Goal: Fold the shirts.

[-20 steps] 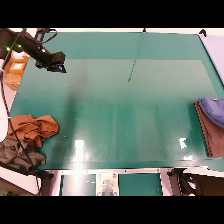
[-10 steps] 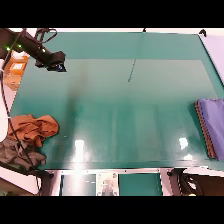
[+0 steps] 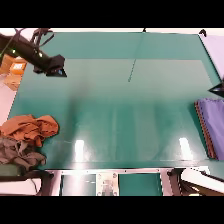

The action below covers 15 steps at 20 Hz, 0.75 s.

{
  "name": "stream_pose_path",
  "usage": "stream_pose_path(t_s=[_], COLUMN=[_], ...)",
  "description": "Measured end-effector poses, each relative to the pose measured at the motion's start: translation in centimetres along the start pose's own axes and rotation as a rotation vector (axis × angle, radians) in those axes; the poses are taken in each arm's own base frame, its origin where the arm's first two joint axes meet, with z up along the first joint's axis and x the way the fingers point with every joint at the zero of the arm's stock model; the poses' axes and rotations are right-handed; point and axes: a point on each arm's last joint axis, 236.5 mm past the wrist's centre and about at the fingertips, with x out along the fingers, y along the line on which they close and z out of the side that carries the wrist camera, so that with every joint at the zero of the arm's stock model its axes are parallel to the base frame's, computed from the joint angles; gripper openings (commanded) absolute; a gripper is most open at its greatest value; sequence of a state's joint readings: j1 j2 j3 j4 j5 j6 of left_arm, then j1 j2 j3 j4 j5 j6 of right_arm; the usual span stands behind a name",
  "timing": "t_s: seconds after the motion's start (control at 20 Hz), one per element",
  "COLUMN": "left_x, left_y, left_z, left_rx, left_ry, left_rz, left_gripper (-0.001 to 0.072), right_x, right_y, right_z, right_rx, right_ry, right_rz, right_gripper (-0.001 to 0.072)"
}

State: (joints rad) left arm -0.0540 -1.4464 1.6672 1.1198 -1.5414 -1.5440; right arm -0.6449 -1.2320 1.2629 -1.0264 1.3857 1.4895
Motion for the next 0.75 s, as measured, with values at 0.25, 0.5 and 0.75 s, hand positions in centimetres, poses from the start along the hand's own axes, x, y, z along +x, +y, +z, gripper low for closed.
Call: stream_pose_path(t_s=[0.25, 0.5, 0.75], left_x=[1.2, 2.5, 2.9], left_y=[-0.3, 0.1, 0.2], left_z=[-9.0, -13.7, -14.0], left_rx=[-0.066, -0.097, -0.108], left_ry=[0.022, 0.038, 0.014], left_rz=[-0.019, -0.026, -0.027], left_gripper=[0.0022, 0.0023, 0.0023], right_x=[4.6, 6.3, 6.6], right_y=[3.2, 3.9, 4.0], right_z=[-10.6, -15.1, -16.2], right_rx=[-0.161, -0.239, -0.257], right_ry=[0.076, 0.100, 0.112], right_rz=[0.036, 0.056, 0.061], right_gripper=[0.0017, 0.0018, 0.0018])
